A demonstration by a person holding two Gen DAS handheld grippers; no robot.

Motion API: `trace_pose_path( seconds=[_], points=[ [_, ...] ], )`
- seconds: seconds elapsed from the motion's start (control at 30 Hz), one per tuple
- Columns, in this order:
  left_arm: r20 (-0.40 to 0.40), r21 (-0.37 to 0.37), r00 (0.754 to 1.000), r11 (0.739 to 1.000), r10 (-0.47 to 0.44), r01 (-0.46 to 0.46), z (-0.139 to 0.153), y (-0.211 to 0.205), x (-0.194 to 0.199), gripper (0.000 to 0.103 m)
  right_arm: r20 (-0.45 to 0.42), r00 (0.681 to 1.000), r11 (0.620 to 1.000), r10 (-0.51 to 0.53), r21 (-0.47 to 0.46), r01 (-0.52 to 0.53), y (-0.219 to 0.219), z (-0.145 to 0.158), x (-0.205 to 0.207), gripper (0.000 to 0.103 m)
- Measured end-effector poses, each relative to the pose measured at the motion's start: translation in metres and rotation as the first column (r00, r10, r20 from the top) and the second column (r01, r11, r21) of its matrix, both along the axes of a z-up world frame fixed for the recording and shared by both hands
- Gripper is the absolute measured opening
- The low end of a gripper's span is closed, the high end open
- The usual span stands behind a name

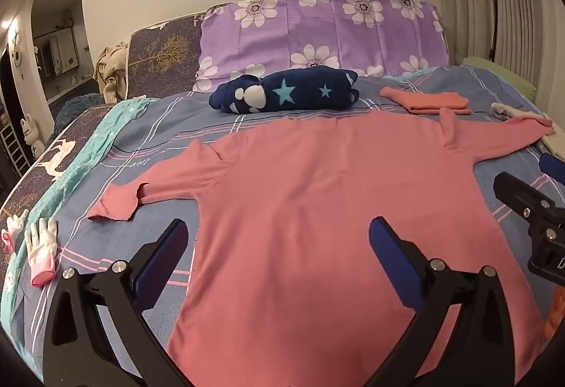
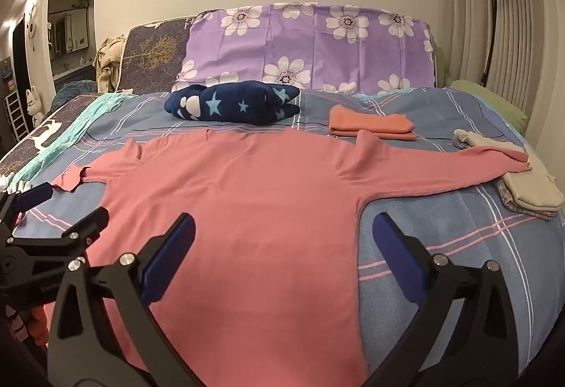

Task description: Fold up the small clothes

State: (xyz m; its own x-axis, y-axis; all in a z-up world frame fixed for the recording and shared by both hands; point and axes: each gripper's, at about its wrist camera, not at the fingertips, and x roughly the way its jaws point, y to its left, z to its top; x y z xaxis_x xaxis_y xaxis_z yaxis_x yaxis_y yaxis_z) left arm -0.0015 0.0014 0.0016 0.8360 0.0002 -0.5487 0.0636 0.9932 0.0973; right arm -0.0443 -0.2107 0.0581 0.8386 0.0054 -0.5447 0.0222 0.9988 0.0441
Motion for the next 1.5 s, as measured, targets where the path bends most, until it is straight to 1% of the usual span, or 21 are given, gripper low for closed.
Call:
trace_pose_path(
  seconds=[0.03, 0.1, 0.23, 0.37, 0.53, 1.5],
  points=[
    [0.006, -0.002, 1.0, 1.0, 0.001, -0.001, 0.001, 0.001, -0.001, 0.102, -0.001, 1.0, 1.0, -0.001, 0.0, 0.001, 0.0, 0.0, 0.001, 0.101],
    [-0.01, 0.038, 1.0, 0.999, -0.014, 0.015, -0.005, -0.006, 0.0, 0.102, 0.0, 1.0, 1.0, 0.002, 0.006, -0.002, -0.001, -0.001, 0.001, 0.101],
    [-0.029, 0.044, 0.999, 0.999, -0.016, 0.018, -0.004, -0.009, 0.002, 0.102, 0.004, 1.0, 1.0, 0.003, -0.006, -0.003, 0.004, -0.004, -0.002, 0.101],
    [-0.02, 0.042, 1.0, 0.999, -0.013, 0.014, -0.002, -0.008, -0.002, 0.102, 0.003, 1.0, 1.0, 0.002, -0.001, -0.002, 0.005, -0.002, -0.002, 0.101],
    [0.005, 0.076, 1.0, 0.997, -0.022, 0.021, -0.003, -0.014, -0.004, 0.102, 0.01, 1.0, 1.0, -0.001, -0.006, 0.001, 0.003, 0.001, 0.0, 0.101],
    [-0.018, 0.067, 0.999, 0.997, -0.035, 0.036, -0.008, -0.011, -0.003, 0.102, 0.007, 1.0, 1.0, -0.01, -0.02, 0.01, 0.005, -0.004, 0.0, 0.101]
  ],
)
